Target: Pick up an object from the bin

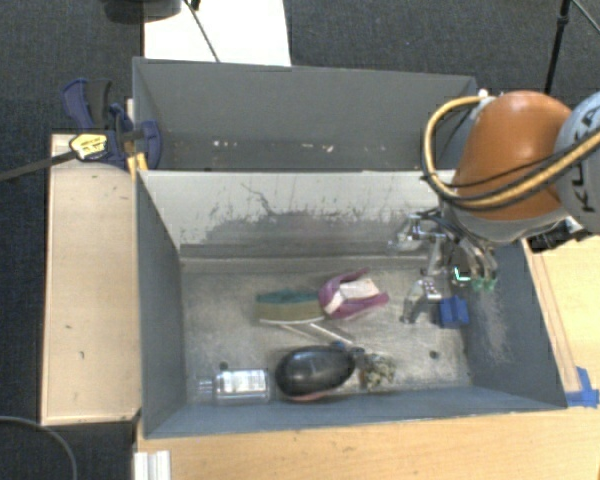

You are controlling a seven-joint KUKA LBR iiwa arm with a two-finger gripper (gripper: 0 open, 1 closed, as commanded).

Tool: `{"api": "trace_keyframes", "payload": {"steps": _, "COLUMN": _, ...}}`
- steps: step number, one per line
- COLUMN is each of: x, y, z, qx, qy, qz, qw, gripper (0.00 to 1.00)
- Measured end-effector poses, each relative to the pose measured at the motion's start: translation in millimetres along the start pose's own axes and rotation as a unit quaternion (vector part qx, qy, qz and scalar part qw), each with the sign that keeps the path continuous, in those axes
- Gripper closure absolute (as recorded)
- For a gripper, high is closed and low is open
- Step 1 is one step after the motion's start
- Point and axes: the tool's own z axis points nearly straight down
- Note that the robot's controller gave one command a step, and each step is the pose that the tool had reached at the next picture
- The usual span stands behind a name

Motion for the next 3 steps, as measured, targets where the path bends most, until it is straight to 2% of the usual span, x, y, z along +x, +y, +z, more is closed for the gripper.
{"api": "trace_keyframes", "payload": {"steps": 1, "x": -29.1, "y": 75, "z": 104, "qx": 0.001, "qy": -0.0055, "qz": -0.225, "qw": 0.9744, "gripper": 0.00}}
{"api": "trace_keyframes", "payload": {"steps": 2, "x": -32.3, "y": 75, "z": 101, "qx": 0.000, "qy": -0.0099, "qz": -0.223, "qw": 0.9747, "gripper": 1.00}}
{"api": "trace_keyframes", "payload": {"steps": 3, "x": -23.9, "y": 100, "z": -64, "qx": 0.002, "qy": -0.0079, "qz": -0.353, "qw": 0.9355, "gripper": 1.00}}
